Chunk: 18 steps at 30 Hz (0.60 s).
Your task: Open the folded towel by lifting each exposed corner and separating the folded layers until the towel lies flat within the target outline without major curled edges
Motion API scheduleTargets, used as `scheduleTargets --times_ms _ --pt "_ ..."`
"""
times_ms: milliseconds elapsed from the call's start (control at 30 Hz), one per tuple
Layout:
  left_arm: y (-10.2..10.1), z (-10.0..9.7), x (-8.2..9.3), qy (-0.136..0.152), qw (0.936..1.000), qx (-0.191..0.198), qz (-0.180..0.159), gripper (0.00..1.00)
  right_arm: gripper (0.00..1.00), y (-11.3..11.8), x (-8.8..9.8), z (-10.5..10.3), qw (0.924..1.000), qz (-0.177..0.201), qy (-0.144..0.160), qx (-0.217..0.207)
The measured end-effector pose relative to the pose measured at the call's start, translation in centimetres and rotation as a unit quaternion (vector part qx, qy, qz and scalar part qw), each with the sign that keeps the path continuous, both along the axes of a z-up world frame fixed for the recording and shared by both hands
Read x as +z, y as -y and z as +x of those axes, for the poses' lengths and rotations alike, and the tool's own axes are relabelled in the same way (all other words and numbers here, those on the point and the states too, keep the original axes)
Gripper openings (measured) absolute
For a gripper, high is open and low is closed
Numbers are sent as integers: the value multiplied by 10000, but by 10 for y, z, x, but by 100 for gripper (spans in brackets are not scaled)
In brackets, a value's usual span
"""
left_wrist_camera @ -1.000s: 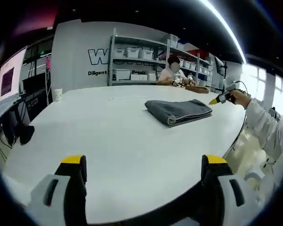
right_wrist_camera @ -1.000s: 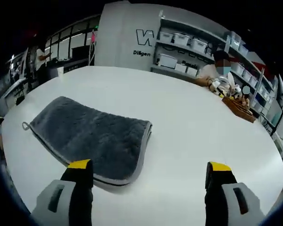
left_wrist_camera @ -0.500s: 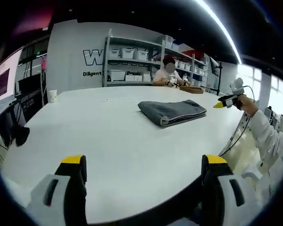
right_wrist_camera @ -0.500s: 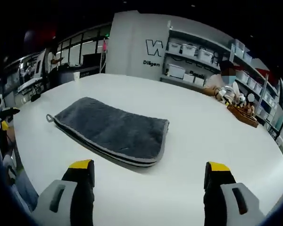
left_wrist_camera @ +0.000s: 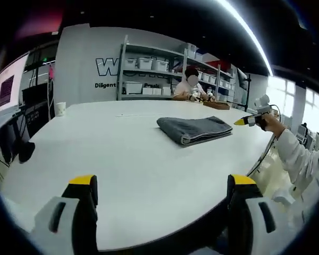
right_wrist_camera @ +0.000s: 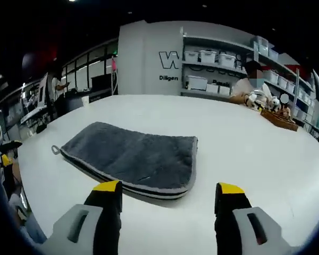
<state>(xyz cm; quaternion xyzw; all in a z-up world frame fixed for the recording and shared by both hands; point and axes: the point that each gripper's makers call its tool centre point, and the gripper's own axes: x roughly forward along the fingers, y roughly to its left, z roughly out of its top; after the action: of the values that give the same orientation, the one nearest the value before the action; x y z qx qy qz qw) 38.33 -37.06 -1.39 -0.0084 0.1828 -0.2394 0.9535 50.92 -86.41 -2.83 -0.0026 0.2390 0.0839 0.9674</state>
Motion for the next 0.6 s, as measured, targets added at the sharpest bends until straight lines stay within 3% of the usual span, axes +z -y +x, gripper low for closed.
scheduleTargets --times_ms 67,333,533,600 --pt "-2 0 -1 -3 10000 9 -15 99 55 -1 -5 5 9999 51 -64 99" --pt "-8 0 -5 -55 9999 109 -16 99 33 16 -28 31 9990 244 -241 -287" --pt "-12 0 -8 -86 9998 161 -19 98 30 17 -45 39 9967 520 -522 -339" --pt "-12 0 -9 -93 9998 169 -16 98 20 13 -47 40 9970 546 -492 -240"
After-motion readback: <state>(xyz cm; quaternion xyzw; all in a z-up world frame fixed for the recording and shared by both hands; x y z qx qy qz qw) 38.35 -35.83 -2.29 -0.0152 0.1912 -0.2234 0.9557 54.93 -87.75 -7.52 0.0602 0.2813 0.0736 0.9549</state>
